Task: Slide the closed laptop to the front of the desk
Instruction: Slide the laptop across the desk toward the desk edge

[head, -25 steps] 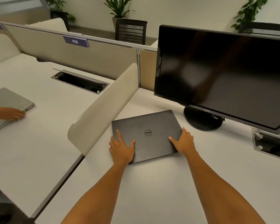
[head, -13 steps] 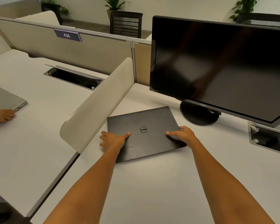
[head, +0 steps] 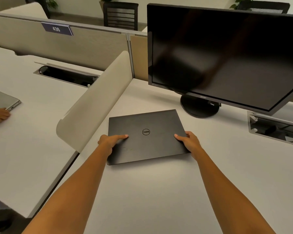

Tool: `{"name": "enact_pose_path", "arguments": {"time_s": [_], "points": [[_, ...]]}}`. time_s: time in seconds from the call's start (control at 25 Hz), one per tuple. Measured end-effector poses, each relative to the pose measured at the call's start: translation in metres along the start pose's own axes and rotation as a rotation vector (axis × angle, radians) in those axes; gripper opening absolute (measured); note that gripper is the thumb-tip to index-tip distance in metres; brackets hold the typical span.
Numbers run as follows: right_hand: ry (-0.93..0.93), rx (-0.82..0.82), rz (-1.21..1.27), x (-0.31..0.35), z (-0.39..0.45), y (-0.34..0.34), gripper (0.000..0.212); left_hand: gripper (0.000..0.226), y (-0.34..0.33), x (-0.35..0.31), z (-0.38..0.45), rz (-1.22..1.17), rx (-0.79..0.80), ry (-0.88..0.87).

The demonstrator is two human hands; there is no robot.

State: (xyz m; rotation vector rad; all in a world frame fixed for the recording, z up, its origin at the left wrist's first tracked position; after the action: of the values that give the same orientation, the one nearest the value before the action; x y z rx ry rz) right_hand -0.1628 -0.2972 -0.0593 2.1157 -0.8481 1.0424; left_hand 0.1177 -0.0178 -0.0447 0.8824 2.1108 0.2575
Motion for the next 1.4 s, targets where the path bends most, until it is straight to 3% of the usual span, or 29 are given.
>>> {"name": "enact_pose_path", "arguments": {"time_s": [0.16, 0.4, 0.68, 0.88, 1.12, 1.28, 1.4], "points": [[0.037, -0.014, 0.012, -0.014, -0.022, 0.011, 0.052, 0.112, -0.005, 0.012, -0.014, -0.143, 0.071, 0.026], [0.082, -0.015, 0.165, -0.053, -0.066, 0.047, 0.046, 0.121, -0.031, 0.034, -0.047, -0.295, 0.337, 0.086], [0.104, -0.099, 0.228, -0.103, -0.127, 0.098, 0.048, 0.101, -0.071, 0.059, -0.094, -0.143, 0.409, 0.082], [0.112, -0.161, 0.204, -0.14, -0.178, 0.132, 0.045, 0.068, -0.091, 0.087, -0.131, 0.081, 0.528, 0.138], [0.083, -0.193, 0.121, -0.175, -0.222, 0.153, 0.05, 0.101, -0.099, 0.112, -0.152, 0.324, 0.492, -0.016], [0.055, -0.244, -0.002, -0.172, -0.23, 0.156, 0.053, 0.103, -0.095, 0.119, -0.158, 0.4, 0.465, -0.101], [0.01, -0.377, -0.002, -0.169, -0.236, 0.168, 0.053, 0.103, -0.093, 0.12, -0.16, 0.458, 0.469, -0.15]]}}
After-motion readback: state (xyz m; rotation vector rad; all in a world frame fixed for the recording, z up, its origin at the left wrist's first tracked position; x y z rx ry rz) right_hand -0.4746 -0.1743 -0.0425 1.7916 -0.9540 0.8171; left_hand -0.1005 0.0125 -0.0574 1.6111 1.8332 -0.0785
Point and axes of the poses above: each hand's wrist, its own z-axis towards the middle knuckle, its own y-axis out of the back of the hand, x = y × z, the point moved 8 cm from there along z, towards the middle knuckle, and after that the axes turned 1 degree about x, right-handed, at the moved point
